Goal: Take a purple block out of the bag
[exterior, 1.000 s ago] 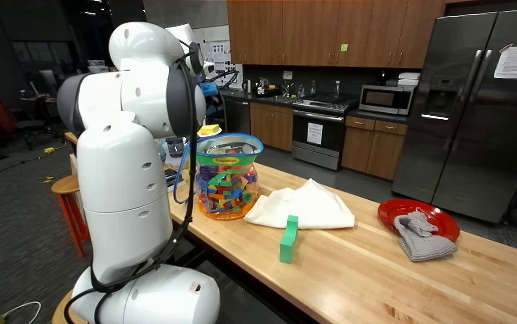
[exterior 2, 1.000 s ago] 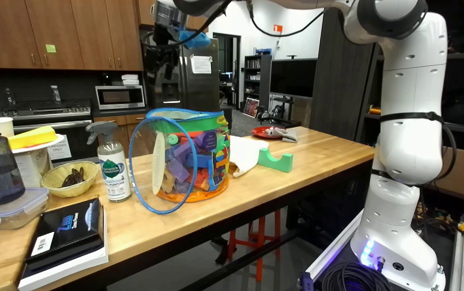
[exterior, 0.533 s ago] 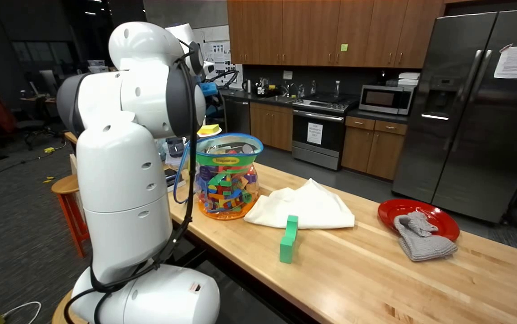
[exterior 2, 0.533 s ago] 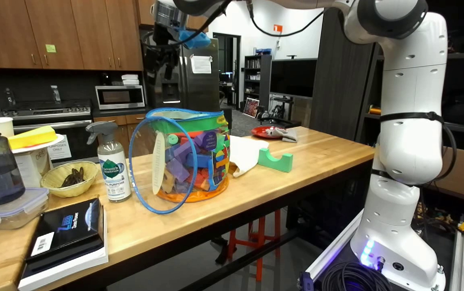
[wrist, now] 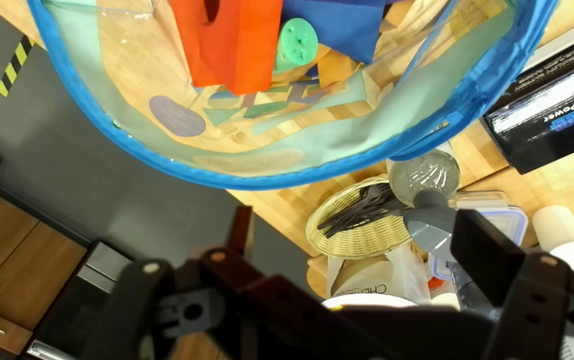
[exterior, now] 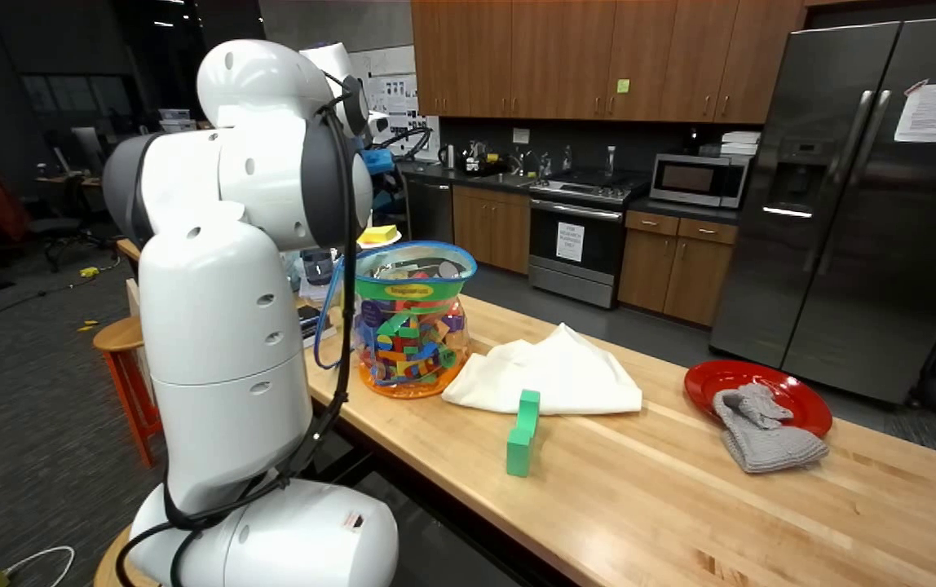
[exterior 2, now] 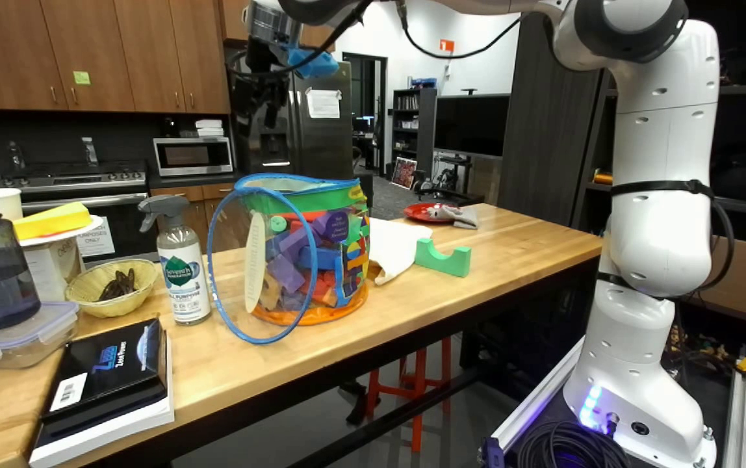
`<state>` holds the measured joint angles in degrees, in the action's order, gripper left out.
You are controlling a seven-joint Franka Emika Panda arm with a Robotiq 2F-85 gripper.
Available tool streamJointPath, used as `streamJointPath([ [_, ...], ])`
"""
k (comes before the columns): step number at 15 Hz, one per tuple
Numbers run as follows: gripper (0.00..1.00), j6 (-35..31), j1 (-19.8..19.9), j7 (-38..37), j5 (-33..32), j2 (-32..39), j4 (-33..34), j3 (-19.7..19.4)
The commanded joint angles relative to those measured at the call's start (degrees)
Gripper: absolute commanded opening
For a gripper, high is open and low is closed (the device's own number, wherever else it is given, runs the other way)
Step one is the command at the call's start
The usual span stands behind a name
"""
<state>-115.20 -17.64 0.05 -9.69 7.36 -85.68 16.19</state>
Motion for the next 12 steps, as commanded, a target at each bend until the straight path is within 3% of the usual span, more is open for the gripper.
streamJointPath([
  [1,1.00,0.24,-0.29,-0.03,-0.03,0.16,0.36,-0.24],
  [12,1.00,1.38,-0.59,-0.30,-0.15,1.65,-1.25,-0.27],
])
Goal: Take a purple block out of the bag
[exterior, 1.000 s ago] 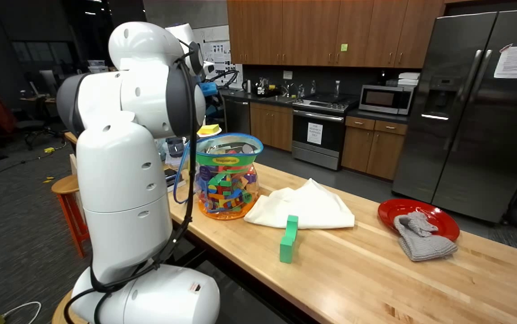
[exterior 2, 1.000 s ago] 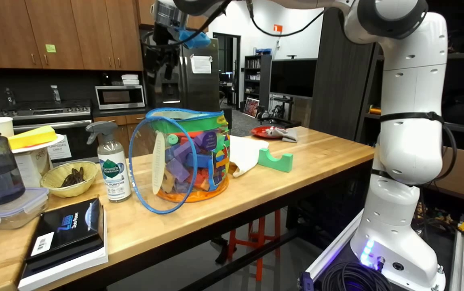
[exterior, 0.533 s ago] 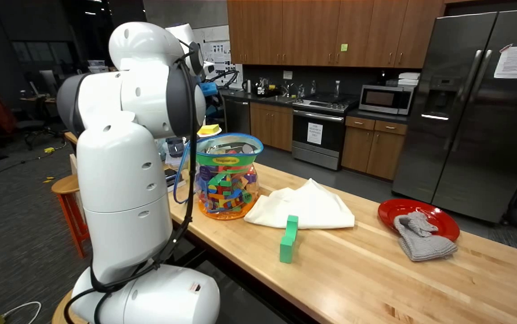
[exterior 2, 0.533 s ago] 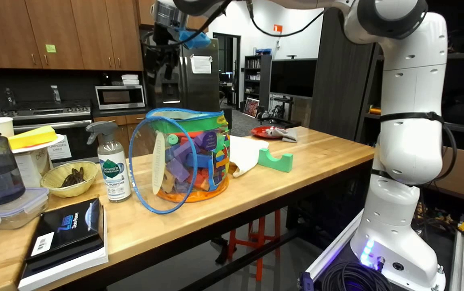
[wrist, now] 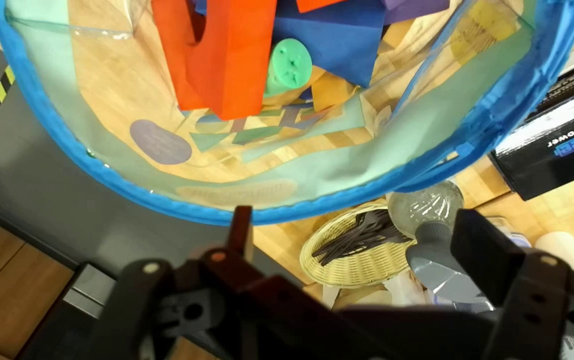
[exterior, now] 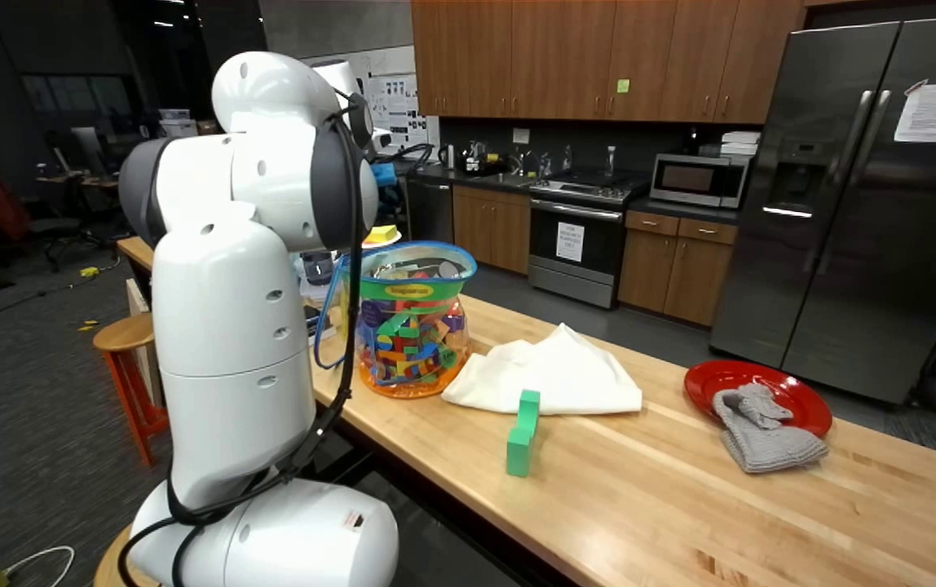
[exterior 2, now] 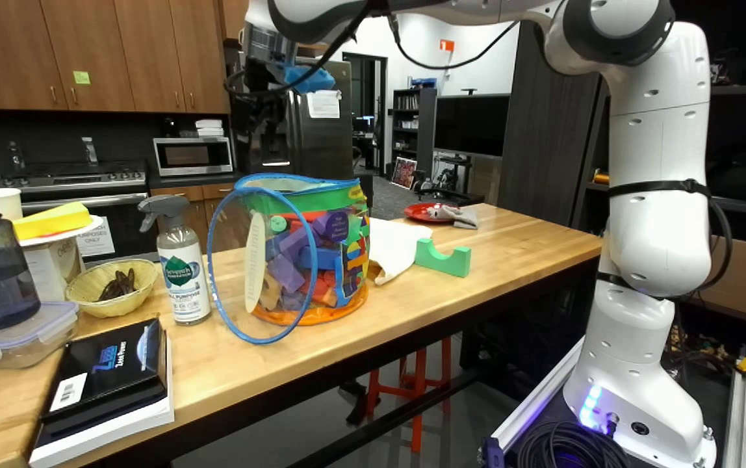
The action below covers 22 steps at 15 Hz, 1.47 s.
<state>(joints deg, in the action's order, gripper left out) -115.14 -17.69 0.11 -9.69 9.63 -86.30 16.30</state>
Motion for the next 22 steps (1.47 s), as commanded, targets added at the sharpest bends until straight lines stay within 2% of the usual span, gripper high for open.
streamJointPath([
  [1,1.00,1.43,-0.50,-0.60,-0.15,-1.07,-1.25,-0.42],
  [7,1.00,2.63,0.02,-2.67,0.58,-3.37,-5.35,-0.78],
  [17,1.00,0.54,1.52,-5.45,6.72,-6.14,-17.88,-1.41],
  [22,1.00,0.83,2.24,-6.19,6.85,-6.72,-20.91,-2.13],
])
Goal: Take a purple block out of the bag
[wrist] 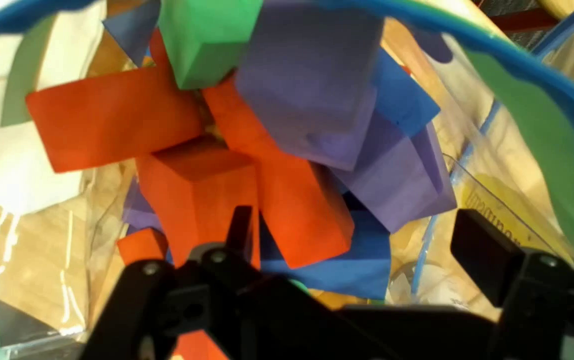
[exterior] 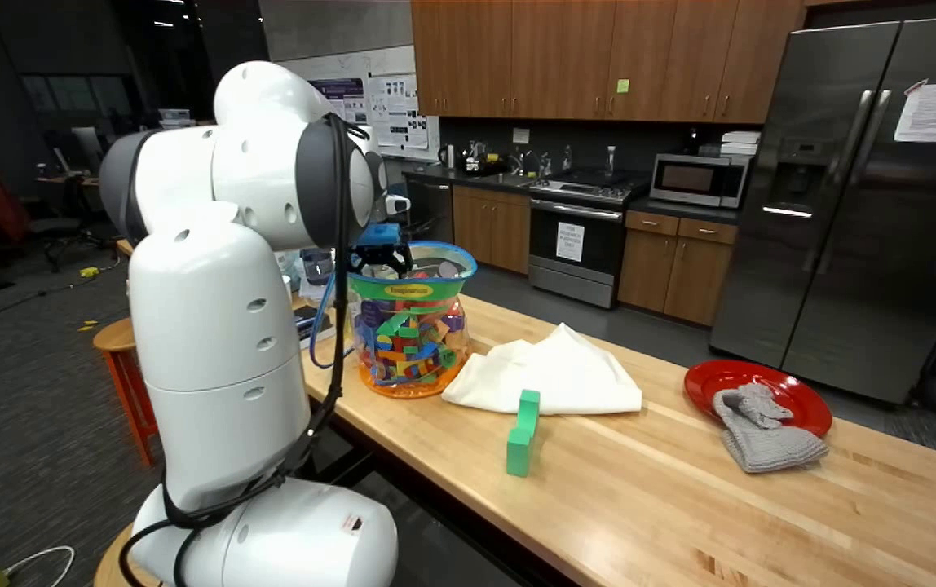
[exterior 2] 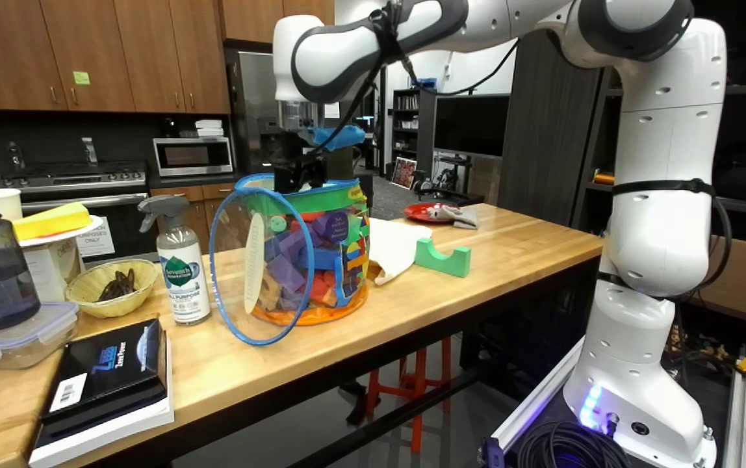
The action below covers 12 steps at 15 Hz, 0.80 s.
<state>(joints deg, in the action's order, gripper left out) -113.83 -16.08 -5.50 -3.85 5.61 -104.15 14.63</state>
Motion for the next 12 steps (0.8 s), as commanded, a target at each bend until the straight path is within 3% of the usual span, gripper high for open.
streamJointPath([
  [1,1.00,-0.27,0.76,-0.69,0.73,-2.79,-3.26,-0.58],
  [12,1.00,2.51,1.09,-1.33,1.30,-4.18,-5.78,-0.61],
])
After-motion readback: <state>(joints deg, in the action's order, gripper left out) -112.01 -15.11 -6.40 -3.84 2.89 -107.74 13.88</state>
